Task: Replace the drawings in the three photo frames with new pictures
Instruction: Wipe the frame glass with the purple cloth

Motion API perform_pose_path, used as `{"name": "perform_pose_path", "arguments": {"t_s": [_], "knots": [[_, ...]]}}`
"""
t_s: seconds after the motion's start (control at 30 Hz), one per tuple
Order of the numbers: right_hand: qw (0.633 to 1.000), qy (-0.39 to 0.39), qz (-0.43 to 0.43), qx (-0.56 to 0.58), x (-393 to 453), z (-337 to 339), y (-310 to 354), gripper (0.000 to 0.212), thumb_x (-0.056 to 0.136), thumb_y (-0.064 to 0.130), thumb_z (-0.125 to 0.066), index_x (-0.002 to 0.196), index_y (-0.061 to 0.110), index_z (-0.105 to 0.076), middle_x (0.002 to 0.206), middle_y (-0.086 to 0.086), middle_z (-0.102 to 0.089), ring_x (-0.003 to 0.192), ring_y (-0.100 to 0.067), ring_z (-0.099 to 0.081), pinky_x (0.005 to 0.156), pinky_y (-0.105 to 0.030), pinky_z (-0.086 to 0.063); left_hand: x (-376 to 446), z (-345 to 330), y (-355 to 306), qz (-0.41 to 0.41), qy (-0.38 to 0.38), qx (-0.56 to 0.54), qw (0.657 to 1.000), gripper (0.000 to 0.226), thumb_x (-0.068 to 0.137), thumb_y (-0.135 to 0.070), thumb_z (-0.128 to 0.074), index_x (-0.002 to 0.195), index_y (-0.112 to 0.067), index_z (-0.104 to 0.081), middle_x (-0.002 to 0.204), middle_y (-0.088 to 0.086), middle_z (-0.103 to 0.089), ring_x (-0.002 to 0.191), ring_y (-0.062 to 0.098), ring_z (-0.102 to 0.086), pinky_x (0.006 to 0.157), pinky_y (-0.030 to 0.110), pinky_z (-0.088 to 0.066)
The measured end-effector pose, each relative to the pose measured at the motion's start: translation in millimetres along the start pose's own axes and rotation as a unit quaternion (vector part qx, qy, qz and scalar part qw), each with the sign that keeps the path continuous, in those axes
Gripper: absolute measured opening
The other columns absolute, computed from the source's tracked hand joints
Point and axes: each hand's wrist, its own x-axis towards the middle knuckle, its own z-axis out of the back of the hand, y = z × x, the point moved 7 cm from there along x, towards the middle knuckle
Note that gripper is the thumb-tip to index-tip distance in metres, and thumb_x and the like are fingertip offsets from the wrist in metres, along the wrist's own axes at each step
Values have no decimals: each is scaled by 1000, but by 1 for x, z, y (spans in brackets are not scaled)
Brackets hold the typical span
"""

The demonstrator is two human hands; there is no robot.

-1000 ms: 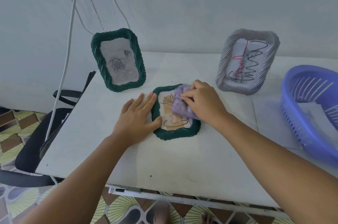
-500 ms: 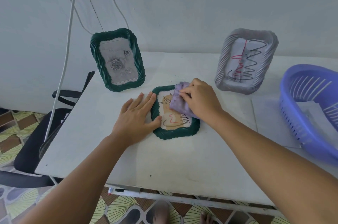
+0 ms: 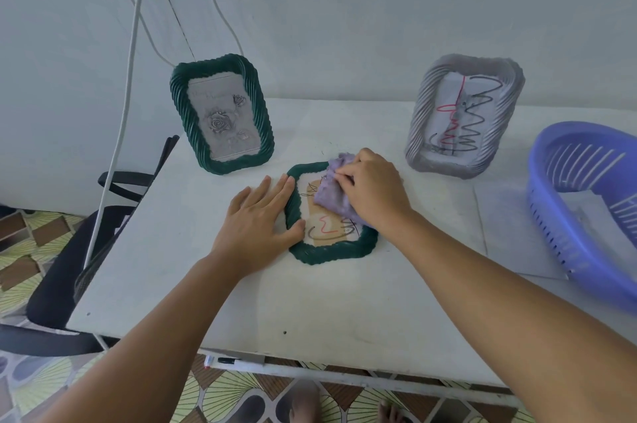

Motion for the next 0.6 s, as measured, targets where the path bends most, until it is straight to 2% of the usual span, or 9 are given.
{"name": "perform_pose_path", "arguments": {"t_s": [0.13, 0.27, 0.33, 0.43, 0.5, 0.6], "knots": [[997, 36, 8, 71, -4, -5, 7, 22, 101, 30, -61, 109, 20, -79, 104, -2, -58, 98, -19, -57, 92, -43, -48, 0, 0, 0, 0, -3, -1, 1000, 83, 89, -72, -22, 162, -37, -3, 167, -20, -3, 155, 4, 5, 127, 34, 1], [995, 52, 59, 58, -18, 6, -3, 21, 100, 33, -62, 108, 26, -80, 96, 4, -54, 88, -16, -55, 83, -38, -51, 0, 0, 1, 0, 1, 3, 1000, 82, 90, -72, -22, 162, -38, 0, 168, -20, -1, 155, 4, 6, 127, 35, 2], [998, 33, 37, 35, -13, 6, -10, 22, 100, 34, -63, 109, 24, -80, 98, 1, -57, 88, -17, -56, 83, -38, -52, 0, -1, 1, -1, 4, 5, 1000, 82, 91, -72, -23, 162, -38, 1, 168, -20, -1, 155, 5, 6, 127, 36, 2], [1000, 6, -7, 10, 3, 0, -3, 24, 100, 36, -60, 109, 24, -79, 102, -2, -58, 91, -22, -59, 85, -45, -53, 1, -1, 1, 1, 4, 4, 1000, 82, 91, -73, -22, 162, -38, 0, 168, -20, -1, 155, 4, 6, 127, 36, 1], [999, 21, -12, 35, 5, -7, 9, 24, 101, 33, -59, 111, 21, -78, 104, -2, -57, 95, -19, -57, 90, -39, -49, 1, -1, 1, 2, 2, 2, 1000, 83, 90, -73, -21, 162, -38, -1, 168, -20, -1, 155, 4, 6, 127, 35, 1], [994, 60, 47, 80, -11, -7, 19, 22, 101, 31, -60, 109, 23, -79, 97, 4, -50, 90, -13, -52, 88, -37, -46, 0, -1, 2, 3, -2, 1, 1000, 82, 89, -73, -21, 162, -38, -3, 168, -20, -2, 155, 4, 5, 127, 35, 1]]}}
